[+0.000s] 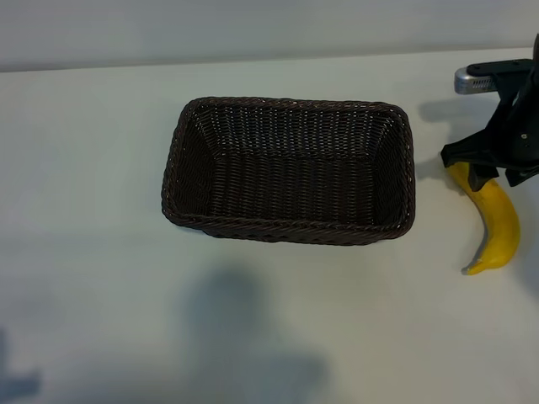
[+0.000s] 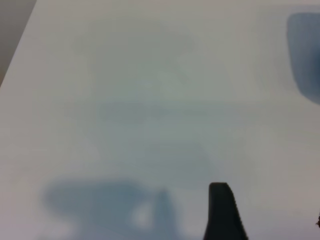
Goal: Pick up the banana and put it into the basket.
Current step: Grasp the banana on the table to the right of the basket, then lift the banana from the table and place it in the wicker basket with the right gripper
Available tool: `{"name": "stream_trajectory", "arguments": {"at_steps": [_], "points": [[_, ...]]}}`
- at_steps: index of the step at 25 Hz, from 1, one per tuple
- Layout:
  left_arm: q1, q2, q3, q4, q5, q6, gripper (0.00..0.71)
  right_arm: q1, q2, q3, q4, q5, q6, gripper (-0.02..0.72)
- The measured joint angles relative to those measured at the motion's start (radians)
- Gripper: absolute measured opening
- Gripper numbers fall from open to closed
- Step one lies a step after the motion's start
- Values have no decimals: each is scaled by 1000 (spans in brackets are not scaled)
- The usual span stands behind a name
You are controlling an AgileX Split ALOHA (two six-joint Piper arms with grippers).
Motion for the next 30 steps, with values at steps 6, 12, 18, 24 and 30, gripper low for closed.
{"name": "stream_trajectory", "arguments": {"at_steps": [6,12,18,24,30], "points": [[0,0,0,0,0,0,482,0,48,0,-4,-35,-2,493],[0,0,0,0,0,0,482,0,107,0,-31,-59,-4,493],[0,0,0,0,0,0,482,0,123,0,-39,-79,-5,468],[0,0,0,0,0,0,482,0,122,0,-56,-67,-5,423],[0,0,0,0,0,-1,482,0,42,-19,-101,2,-5,423]]}}
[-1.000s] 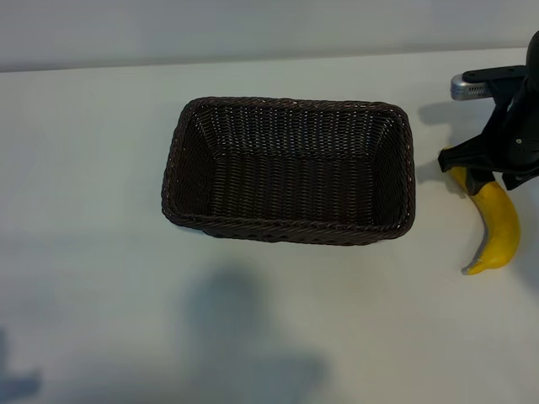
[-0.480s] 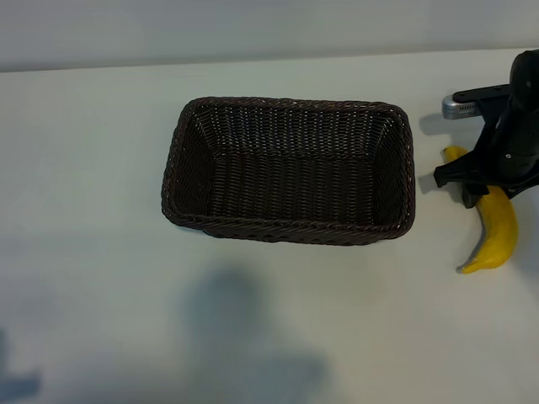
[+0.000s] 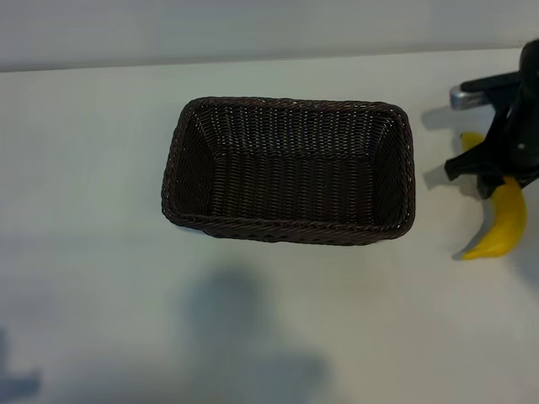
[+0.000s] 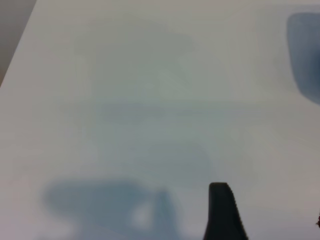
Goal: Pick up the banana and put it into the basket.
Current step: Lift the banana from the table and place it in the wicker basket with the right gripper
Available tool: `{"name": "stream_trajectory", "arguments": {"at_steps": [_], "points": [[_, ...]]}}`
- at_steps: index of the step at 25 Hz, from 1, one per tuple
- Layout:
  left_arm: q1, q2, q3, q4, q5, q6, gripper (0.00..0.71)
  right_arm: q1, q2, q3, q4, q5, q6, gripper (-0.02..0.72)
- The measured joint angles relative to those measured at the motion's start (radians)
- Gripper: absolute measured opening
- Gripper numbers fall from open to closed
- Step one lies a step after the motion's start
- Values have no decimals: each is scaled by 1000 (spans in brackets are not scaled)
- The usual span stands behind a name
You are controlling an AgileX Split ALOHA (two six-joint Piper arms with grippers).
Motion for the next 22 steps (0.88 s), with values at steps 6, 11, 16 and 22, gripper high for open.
{"name": "stream_trajectory", "arguments": {"at_steps": [6,11,16,22], "points": [[0,0,0,0,0,0,482,-1,-52,-168,-10,221,-34,423],[0,0,0,0,-1,0,482,0,-52,-293,15,325,-64,423],[0,0,0,0,-1,0,482,46,-52,-351,64,355,-75,423],[0,0,0,0,-1,0,482,179,-49,-394,79,371,-50,423]]}}
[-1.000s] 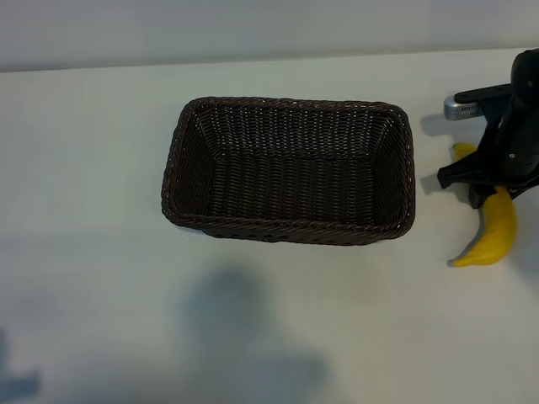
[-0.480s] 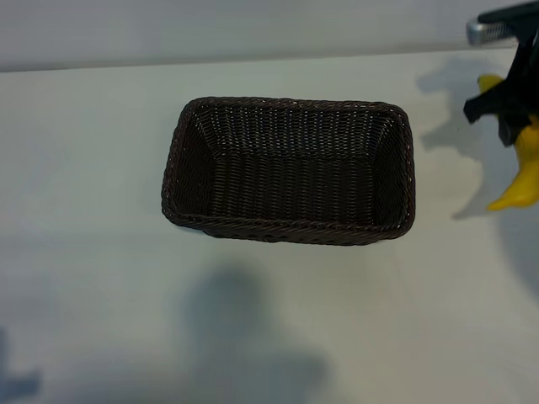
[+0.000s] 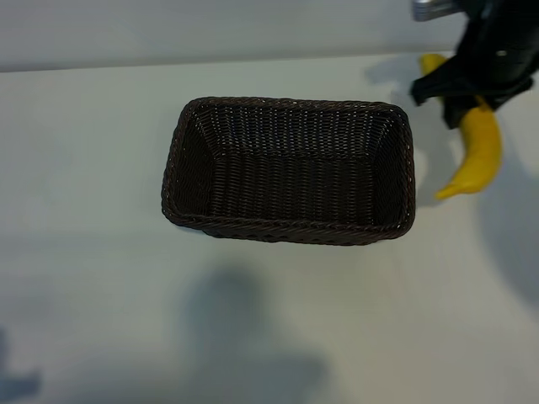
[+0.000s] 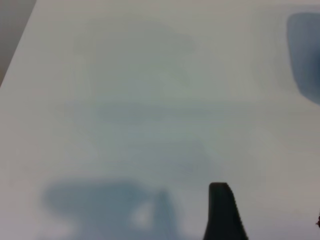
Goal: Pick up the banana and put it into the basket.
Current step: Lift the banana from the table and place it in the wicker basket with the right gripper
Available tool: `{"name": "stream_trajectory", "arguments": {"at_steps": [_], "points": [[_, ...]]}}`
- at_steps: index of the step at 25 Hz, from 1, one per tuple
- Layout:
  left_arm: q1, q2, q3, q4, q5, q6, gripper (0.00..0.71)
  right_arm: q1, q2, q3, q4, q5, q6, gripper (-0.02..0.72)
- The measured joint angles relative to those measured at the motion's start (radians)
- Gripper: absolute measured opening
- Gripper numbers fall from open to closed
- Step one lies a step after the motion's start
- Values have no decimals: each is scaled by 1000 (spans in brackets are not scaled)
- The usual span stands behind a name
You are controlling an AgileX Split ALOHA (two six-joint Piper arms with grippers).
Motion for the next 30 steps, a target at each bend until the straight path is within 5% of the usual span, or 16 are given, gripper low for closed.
{"name": "stream_trajectory", "arguments": {"at_steps": [8,11,14,20,23,30], "points": [[0,0,0,0,0,0,482,191,1,-43,9,-8,5,423],[0,0,0,0,0,0,482,235,1,-44,9,-42,-56,423],[0,0,0,0,0,0,482,264,1,-44,3,-76,-239,423],[0,0,0,0,0,1,482,315,1,-44,1,-147,-732,423],[0,0,0,0,0,1,482,343,1,-44,0,-213,-910,423],[0,0,0,0,0,1,482,355,43,-44,1,-263,-994,423]]}}
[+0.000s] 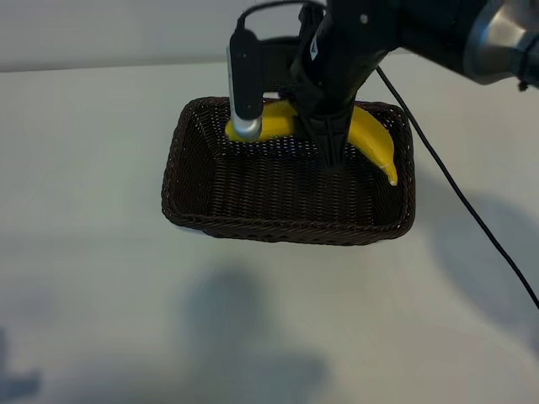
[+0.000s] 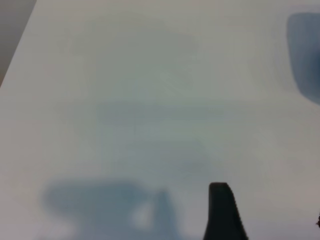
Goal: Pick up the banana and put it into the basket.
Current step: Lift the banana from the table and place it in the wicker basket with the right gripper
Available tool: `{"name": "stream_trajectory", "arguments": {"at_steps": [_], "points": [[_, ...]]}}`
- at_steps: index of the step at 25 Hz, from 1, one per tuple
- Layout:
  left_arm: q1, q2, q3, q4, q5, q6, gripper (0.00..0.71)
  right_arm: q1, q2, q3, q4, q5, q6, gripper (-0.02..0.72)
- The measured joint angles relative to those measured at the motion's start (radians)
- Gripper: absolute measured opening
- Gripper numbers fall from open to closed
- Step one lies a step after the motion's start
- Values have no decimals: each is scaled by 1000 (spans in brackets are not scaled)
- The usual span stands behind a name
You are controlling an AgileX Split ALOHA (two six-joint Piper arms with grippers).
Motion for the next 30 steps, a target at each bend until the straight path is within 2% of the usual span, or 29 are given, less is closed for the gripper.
{"name": "stream_trajectory", "arguments": {"at_steps": [4,13,23,27,30], "points": [[0,0,0,0,0,0,482,0,59,0,-1,19,-7,423],[0,0,0,0,0,0,482,0,152,0,-3,-92,-6,423],[0,0,0,0,0,0,482,0,154,-1,-3,-104,0,425],[0,0,0,0,0,0,482,0,154,-1,-2,-104,5,480],[0,0,1,0,0,0,482,0,154,-1,-1,-104,38,516]]}}
